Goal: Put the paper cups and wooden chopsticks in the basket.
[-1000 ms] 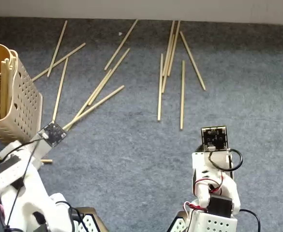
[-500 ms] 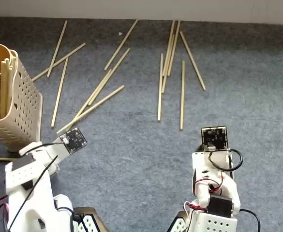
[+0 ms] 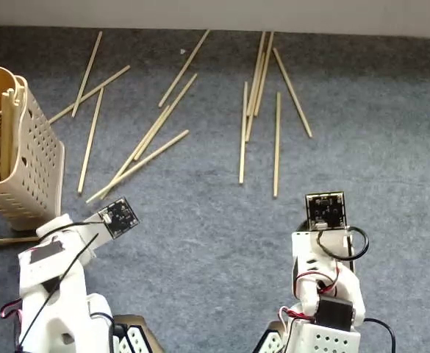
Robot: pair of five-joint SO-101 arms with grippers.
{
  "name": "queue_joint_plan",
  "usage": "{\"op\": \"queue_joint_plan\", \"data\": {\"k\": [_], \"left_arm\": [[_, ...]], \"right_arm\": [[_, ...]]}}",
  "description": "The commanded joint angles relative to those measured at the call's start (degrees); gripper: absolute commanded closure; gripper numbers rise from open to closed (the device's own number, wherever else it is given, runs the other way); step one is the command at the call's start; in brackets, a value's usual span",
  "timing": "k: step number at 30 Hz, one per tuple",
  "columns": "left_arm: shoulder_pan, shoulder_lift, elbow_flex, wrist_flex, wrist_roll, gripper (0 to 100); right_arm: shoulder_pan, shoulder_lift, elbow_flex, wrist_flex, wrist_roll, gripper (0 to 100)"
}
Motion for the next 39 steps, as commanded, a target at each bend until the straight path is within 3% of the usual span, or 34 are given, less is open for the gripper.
{"op": "queue_joint_plan", "data": {"k": [1,4,9,13,17,21,26,29,33,39], "left_arm": [[3.74,0.13,-5.05,-0.35,-13.45,100],[9.1,0.13,-11.47,4.22,-3.6,100],[19.65,0.57,-26.68,14.42,19.78,100],[25.27,0.66,-36.79,17.23,29.27,100],[27.65,2.59,-40.48,17.05,31.47,100],[27.65,13.58,-42.86,16.62,32.35,98],[27.74,35.12,-54.55,14.07,43.52,81],[28.7,47.25,-67.91,15.56,47.03,79],[31.52,60.88,-91.47,29.19,51.08,80],[32.31,82.51,-125.58,49.58,51.34,80]], "right_arm": [[-0.31,-0.04,8.04,-0.84,-0.26,98.8],[-0.31,-0.04,8.04,-0.84,-0.26,98.8],[-0.31,-0.04,8.04,-0.84,-0.26,98.8],[-0.31,-0.04,8.04,-0.84,-0.26,98.8],[-0.31,-0.04,8.04,-0.84,-0.26,98.8],[-0.31,-0.04,8.04,-0.84,-0.26,98.8],[-0.31,-0.04,8.04,-0.84,-0.26,98.8],[-0.31,-0.04,8.04,-0.84,-0.26,98.8],[-0.31,-0.04,8.04,-0.84,-0.26,98.8],[-0.31,-0.04,8.04,-0.84,-0.26,98.8]]}}
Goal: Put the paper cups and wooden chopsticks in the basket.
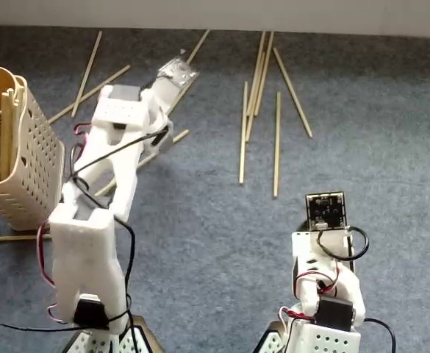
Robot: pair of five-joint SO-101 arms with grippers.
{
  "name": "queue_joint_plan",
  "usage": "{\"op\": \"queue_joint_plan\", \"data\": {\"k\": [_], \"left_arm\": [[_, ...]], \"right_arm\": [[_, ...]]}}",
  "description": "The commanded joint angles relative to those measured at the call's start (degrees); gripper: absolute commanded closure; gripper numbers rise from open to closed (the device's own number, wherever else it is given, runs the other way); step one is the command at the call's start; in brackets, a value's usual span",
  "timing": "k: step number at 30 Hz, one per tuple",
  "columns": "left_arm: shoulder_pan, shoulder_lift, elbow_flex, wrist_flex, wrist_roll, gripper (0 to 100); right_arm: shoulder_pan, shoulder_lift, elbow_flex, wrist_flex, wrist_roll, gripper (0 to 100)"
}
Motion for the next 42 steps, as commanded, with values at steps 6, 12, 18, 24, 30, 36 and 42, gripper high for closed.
{"op": "queue_joint_plan", "data": {"k": [6,12,18,24,30,36,42], "left_arm": [[-4.0,27.74,-49.63,22.42,0.97,80],[-4.97,36.97,-63.08,26.9,0.62,70],[-3.38,37.14,-59.3,26.81,-2.46,68],[-2.51,37.32,-54.99,26.64,-2.99,79],[-1.89,37.32,-51.47,21.45,-2.99,93],[-1.98,37.32,-48.31,21.19,-2.99,99],[-2.24,36.97,-47.78,21.45,-2.81,100]], "right_arm": [[-0.31,-0.04,8.04,-0.84,-0.26,98.8],[-0.31,-0.04,8.04,-0.84,-0.26,98.8],[-0.31,-0.04,8.04,-0.84,-0.26,98.8],[-0.31,-0.04,8.04,-0.84,-0.26,98.8],[-0.31,-0.04,8.04,-0.84,-0.26,98.8],[-0.31,-0.04,8.04,-0.84,-0.26,98.8],[-0.31,-0.04,8.04,-0.84,-0.26,98.8]]}}
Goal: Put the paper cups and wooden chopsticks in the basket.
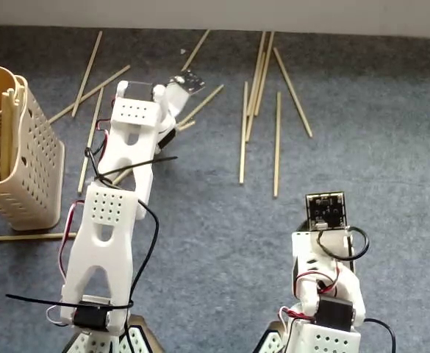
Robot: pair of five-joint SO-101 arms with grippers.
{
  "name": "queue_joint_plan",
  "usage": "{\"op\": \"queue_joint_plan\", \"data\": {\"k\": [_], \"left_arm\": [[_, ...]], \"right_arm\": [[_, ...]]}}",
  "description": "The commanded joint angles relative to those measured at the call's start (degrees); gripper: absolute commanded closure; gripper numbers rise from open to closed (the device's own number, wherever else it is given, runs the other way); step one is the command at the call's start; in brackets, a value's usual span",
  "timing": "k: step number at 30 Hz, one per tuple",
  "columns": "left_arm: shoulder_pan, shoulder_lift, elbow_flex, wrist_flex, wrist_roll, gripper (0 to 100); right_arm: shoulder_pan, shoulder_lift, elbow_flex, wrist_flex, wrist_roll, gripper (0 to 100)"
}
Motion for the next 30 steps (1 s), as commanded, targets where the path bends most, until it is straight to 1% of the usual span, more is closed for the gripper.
{"op": "queue_joint_plan", "data": {"k": [1,4,5,8,10,17,24,26,30], "left_arm": [[-0.75,-0.13,0.31,-0.7,-0.18,100],[-0.75,-1.71,-3.12,-0.18,0.0,100],[-0.84,-2.86,-5.14,1.23,0.62,100],[-1.36,-7.96,-13.05,4.75,3.87,100],[-1.98,-13.32,-15.43,5.01,5.19,100],[-5.58,-37.41,-11.91,5.01,6.07,100],[-9.8,-59.91,-12.09,4.4,5.45,100],[-12.09,-65.54,-11.82,2.46,3.6,100],[-17.98,-71.69,-11.74,-0.97,3.34,100]], "right_arm": [[-0.31,-0.04,8.04,-0.84,-0.26,98.8],[-0.31,-0.04,8.04,-0.84,-0.26,98.8],[-0.31,-0.04,8.04,-0.84,-0.26,98.8],[-0.31,-0.04,8.04,-0.84,-0.26,98.8],[-0.31,-0.04,8.04,-0.84,-0.26,98.8],[-0.31,-0.04,8.04,-0.84,-0.26,98.8],[-0.31,-0.04,8.04,-0.84,-0.26,98.8],[-0.31,-0.04,8.04,-0.84,-0.26,98.8],[-0.31,-0.04,8.04,-0.84,-0.26,98.8]]}}
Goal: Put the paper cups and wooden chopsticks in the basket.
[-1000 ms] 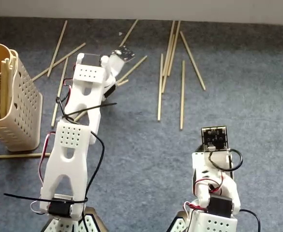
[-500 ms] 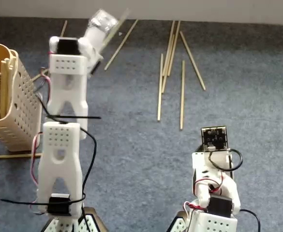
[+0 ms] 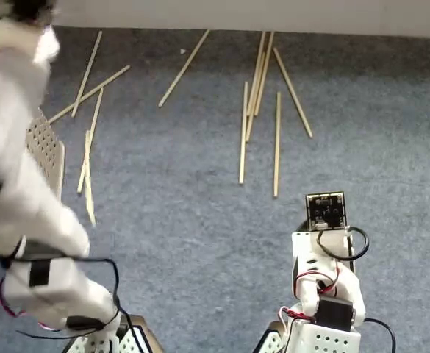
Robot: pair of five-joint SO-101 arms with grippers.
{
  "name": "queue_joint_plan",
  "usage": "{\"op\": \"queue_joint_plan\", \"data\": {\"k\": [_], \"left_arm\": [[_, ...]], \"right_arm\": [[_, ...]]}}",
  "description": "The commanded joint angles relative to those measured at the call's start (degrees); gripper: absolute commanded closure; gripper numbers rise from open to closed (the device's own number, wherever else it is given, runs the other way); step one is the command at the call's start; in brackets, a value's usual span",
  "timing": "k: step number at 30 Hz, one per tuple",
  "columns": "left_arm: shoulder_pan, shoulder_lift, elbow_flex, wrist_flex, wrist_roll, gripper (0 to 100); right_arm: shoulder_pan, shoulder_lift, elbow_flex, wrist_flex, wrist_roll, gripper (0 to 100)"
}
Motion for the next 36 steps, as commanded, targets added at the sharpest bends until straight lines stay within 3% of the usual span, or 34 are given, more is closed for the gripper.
{"op": "queue_joint_plan", "data": {"k": [1,7,11,14,25,30,36], "left_arm": [[-4.62,-5.32,-0.04,-2.64,-0.7,100],[-7.87,-4.79,0.48,-2.29,0.62,100],[-10.95,-1.8,1.01,-1.49,10.2,100],[-13.32,0.84,1.27,-1.23,13.27,100],[-21.76,9.54,-0.75,2.46,14.07,100],[-21.41,2.42,-11.74,3.69,14.24,100],[-20.0,-20.0,-0.84,3.78,13.98,100]], "right_arm": [[-0.31,-0.04,8.04,-0.84,-0.26,98.8],[-0.31,-0.04,8.04,-0.84,-0.26,98.8],[-0.31,-0.04,8.04,-0.84,-0.26,98.8],[-0.31,-0.04,8.04,-0.84,-0.26,98.8],[-0.31,-0.04,8.04,-0.84,-0.26,98.8],[-0.31,-0.04,8.04,-0.84,-0.26,98.8],[-0.31,-0.04,8.04,-0.84,-0.26,98.8]]}}
